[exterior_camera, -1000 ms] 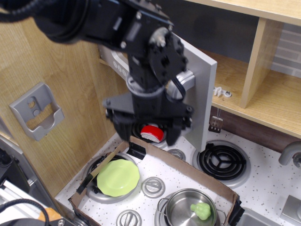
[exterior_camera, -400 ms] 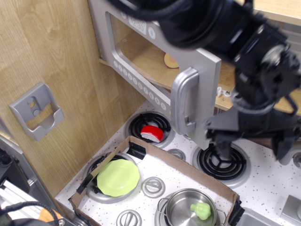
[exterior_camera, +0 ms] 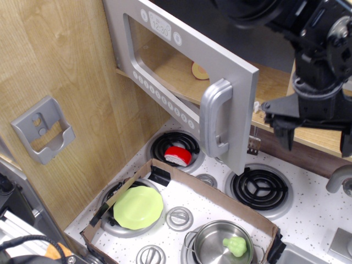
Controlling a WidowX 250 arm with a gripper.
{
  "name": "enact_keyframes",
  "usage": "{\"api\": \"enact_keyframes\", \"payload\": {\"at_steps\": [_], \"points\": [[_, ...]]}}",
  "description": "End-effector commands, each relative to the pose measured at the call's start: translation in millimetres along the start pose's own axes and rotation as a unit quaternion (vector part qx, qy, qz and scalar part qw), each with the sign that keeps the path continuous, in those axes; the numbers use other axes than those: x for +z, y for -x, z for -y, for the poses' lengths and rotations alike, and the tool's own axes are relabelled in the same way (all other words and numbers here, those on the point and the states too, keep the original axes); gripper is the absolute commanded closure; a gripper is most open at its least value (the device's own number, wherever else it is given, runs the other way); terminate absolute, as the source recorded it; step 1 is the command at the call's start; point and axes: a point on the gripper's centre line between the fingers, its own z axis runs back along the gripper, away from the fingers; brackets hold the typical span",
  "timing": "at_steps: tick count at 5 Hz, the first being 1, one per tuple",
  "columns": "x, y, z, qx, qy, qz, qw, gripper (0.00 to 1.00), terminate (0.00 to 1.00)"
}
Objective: Open microwave
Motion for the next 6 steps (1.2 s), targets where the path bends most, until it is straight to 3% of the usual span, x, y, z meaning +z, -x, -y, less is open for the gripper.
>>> {"api": "enact_keyframes", "payload": {"at_steps": [1, 3, 4, 5, 6], "points": [[14, -8, -11, -0.069, -0.025, 0.032, 0.9968, 0.00, 0.00], [12, -2, -51, 0.013, -0.050, -0.039, 0.9979, 0.00, 0.00], [16, 4, -69, 0.026, -0.067, -0.057, 0.9958, 0.00, 0.00], [19, 12, -91, 0.024, -0.093, -0.060, 0.9935, 0.00, 0.00], [20, 17, -104, -0.026, -0.106, -0.070, 0.9916, 0.00, 0.00]]}}
